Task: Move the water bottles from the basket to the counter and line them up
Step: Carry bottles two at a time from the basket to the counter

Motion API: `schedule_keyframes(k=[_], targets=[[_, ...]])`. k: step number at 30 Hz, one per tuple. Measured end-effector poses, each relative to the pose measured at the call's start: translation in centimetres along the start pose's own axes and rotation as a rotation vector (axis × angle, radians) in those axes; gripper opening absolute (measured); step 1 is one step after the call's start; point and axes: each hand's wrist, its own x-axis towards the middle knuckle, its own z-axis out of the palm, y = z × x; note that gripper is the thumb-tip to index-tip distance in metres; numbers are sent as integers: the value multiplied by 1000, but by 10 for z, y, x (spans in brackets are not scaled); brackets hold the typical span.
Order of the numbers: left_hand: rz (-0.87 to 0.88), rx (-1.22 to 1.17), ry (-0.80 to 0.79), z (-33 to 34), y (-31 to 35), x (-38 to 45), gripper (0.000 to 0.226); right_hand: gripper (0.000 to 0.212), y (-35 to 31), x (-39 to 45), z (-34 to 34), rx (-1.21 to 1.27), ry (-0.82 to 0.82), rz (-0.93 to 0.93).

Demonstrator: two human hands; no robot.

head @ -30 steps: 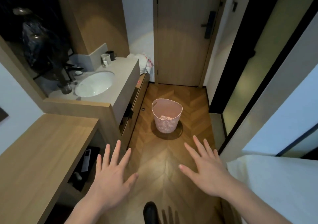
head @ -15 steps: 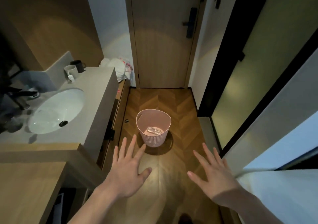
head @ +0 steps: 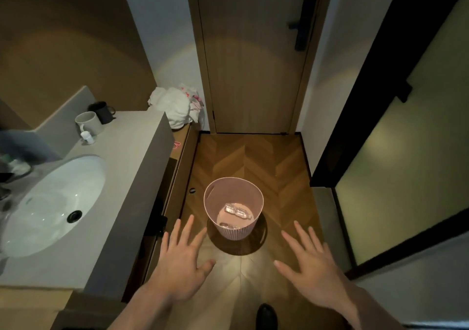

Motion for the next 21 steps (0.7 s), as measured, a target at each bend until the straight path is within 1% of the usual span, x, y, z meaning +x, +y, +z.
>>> schedule_keyframes(k=[3,10,13,15,19,21], targets=[[-14,-34,-8,-7,0,38,82,85,2,47,-26,-28,-74,-43],[-4,-115,-102,-17,-20,138,77,82,-12,161,-56,-35,-108,-82],[36,-127,-140,-18,-31,197,74,82,-16,218,-57,-21,-109,-64],[52,-117,-175,-15,-39,244,76,84,-20,261,-54,-30,-115,-30],[83,-12,-245,5,-55,343,81,86,-28,349,-40,-61,-145,48],[103,34,-251,22,-62,388,83,85,-29,392,-28,-79,-156,64]])
